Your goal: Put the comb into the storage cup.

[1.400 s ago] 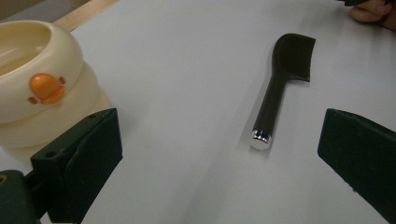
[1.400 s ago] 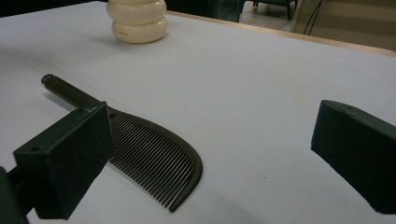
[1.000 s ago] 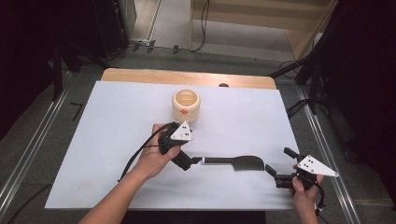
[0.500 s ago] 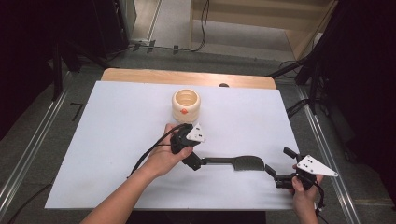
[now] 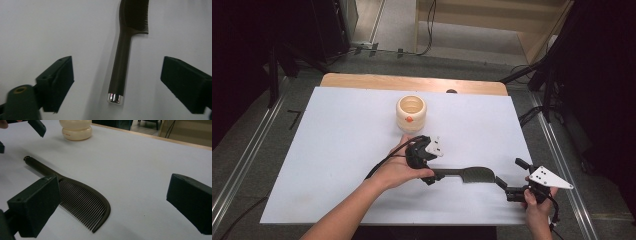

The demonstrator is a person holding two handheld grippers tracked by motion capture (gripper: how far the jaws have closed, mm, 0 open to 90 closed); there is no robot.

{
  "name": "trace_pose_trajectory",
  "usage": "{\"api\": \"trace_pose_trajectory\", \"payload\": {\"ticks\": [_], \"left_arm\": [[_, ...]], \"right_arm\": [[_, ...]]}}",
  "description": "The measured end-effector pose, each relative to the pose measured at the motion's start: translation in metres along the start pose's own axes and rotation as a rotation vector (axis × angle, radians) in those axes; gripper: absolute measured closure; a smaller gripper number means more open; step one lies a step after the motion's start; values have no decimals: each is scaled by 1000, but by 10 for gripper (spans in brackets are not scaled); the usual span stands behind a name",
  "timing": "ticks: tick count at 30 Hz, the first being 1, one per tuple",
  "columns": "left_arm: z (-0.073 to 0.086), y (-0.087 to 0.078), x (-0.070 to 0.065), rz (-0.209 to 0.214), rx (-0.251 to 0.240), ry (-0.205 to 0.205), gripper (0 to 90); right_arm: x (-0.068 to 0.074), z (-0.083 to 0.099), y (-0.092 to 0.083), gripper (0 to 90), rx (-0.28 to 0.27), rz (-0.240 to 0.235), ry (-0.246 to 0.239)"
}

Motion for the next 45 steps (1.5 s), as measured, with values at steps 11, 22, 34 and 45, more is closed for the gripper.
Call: {"api": "trace_pose_trajectory", "payload": {"ticks": [11, 22, 34, 45], "left_arm": [[-7, 19, -3, 45, 86, -18, 351], [-4, 30, 0, 78, 154, -28, 493], [-2, 39, 0, 112, 182, -35, 568], [-5, 42, 0, 119, 193, -25, 627]], "right_arm": [[0, 0, 0, 0, 4, 3, -2], [0, 0, 1, 0, 6, 4, -7], [1, 1, 1, 0, 8, 6, -7], [0, 0, 1, 0, 6, 4, -10]]}}
Point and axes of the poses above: each handheld gripper's, and its own axes: y roughly forward along the jaws, z roughly out of its underside, x roughly to its left, the point moved 4 cm from there along y, roughly forward along the jaws, and after that the axes turned 15 degrees about y, right-handed, at the moved point
